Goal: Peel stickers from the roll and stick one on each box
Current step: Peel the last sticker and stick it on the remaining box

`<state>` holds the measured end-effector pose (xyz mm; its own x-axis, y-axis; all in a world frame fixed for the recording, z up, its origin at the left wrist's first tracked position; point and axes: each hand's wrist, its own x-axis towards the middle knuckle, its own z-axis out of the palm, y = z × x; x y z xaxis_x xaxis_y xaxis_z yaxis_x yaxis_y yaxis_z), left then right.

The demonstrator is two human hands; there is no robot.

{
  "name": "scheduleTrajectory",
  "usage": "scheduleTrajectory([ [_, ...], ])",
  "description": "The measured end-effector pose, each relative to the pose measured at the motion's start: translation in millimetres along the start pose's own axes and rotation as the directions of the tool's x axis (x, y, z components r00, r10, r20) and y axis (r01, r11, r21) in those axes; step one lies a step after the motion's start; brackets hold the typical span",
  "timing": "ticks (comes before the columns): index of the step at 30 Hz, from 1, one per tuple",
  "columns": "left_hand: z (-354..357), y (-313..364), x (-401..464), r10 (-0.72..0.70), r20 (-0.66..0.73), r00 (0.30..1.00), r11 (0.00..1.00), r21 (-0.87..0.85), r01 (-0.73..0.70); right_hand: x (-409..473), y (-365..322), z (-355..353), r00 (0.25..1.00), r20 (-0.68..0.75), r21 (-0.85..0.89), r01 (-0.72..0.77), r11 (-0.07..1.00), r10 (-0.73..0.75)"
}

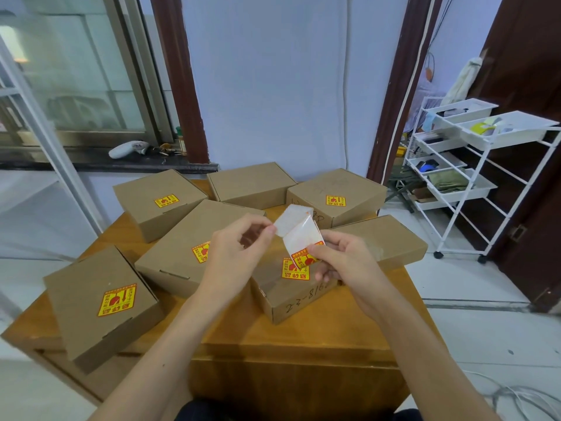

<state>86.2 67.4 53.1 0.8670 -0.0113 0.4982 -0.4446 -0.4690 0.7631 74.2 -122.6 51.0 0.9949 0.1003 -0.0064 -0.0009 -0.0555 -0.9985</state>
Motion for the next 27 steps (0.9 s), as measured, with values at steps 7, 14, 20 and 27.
scheduleTrajectory([
  [7,-6,-16,17,-0.075,-0.025,0.997,0.993,-0.092,0.072,23,-1,6,1.0,-0.005,-0.007,0.006,1.0,-0.006],
  [14,-17,-27,41,-0.11,-0.077,0.991,0.976,-0.198,0.093,53,-1,15,1.0,0.01,0.021,0.008,1.0,-0.008],
  [20,-22,-42,64,-0.11,-0.082,0.991,0.98,-0.178,0.094,80,-1,22,1.0,0.017,0.027,0.009,1.0,-0.009],
  [27,-22,-69,103,-0.104,-0.085,0.991,0.994,-0.046,0.1,111,0,27,1.0,0.008,0.031,0.002,1.0,-0.002],
])
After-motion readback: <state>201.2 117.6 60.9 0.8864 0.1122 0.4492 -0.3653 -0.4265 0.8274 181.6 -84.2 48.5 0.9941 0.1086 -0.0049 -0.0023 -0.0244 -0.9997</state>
